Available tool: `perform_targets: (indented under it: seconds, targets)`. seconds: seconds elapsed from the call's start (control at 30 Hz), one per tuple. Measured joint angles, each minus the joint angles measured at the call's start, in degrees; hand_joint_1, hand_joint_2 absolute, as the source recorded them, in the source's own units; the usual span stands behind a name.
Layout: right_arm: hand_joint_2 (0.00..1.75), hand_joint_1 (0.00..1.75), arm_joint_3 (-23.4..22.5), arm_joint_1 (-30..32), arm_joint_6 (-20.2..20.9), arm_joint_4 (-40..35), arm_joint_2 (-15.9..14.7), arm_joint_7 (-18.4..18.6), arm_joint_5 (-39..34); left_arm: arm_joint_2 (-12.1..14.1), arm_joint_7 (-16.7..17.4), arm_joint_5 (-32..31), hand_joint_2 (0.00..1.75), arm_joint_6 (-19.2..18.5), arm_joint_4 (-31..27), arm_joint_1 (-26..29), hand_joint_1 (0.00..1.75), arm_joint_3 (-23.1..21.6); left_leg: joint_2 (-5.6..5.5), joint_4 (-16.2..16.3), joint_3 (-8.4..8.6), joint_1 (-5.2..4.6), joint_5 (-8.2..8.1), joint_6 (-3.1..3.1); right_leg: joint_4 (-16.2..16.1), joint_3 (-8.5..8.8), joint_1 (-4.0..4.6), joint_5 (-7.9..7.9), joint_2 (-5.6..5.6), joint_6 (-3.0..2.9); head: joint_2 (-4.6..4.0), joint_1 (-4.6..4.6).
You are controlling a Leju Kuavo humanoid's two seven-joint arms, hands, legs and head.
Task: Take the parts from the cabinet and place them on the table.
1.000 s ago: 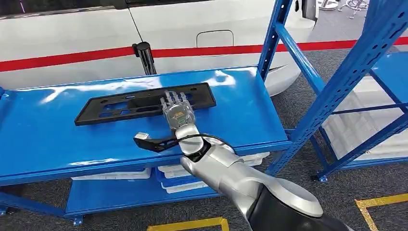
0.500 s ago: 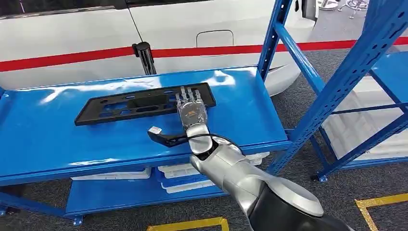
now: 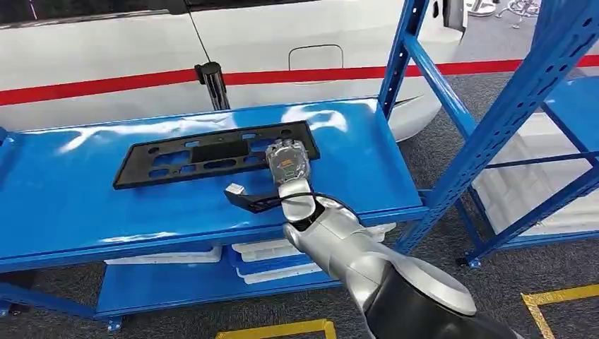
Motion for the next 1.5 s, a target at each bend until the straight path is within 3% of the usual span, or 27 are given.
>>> perform_targets:
  seconds: [0.93, 1.1, 1.33, 1.5]
  targets:
    - [1.75, 1.75, -0.85, 2.24, -1.12, 0.07, 0.07, -0.96, 3.80, -0.02, -0.61, -0.79, 0.00, 0.22, 0.00, -0.01, 0.00, 1.31, -0.01, 0.00, -0.05, 0.00, 0.00, 0.01, 0.00, -0.04, 0.00, 0.00, 0.03, 0.00, 0.00, 0.00]
    - [1.75, 1.75, -2.30, 2.38, -6.06, -0.55, 0.09, -2.40, 7.26, -0.02, -1.60, -1.88, 0.00, -0.04, 0.00, -0.03, 0.00, 1.51, -0.01, 0.00, -0.05, 0.00, 0.00, 0.01, 0.00, -0.05, 0.00, 0.00, 0.04, 0.00, 0.00, 0.00]
    - [1.75, 1.75, -5.98, 2.42, -8.84, -3.23, 0.09, -3.98, 11.88, -0.02, -1.77, -2.99, 0.00, 0.50, 0.02, -0.44, 0.00, 1.79, -0.01, 0.00, -0.06, 0.00, 0.00, 0.01, 0.00, -0.05, 0.00, 0.00, 0.03, 0.00, 0.00, 0.00]
    - [1.75, 1.75, -9.49, 2.84, -16.36, -7.20, 0.13, -6.45, 13.40, -0.02, -2.78, -4.15, 0.00, 1.09, 0.04, -0.56, 0.00, 1.81, -0.01, 0.00, -0.06, 0.00, 0.00, 0.01, 0.01, -0.05, 0.00, 0.00, 0.03, 0.00, 0.00, 0.00]
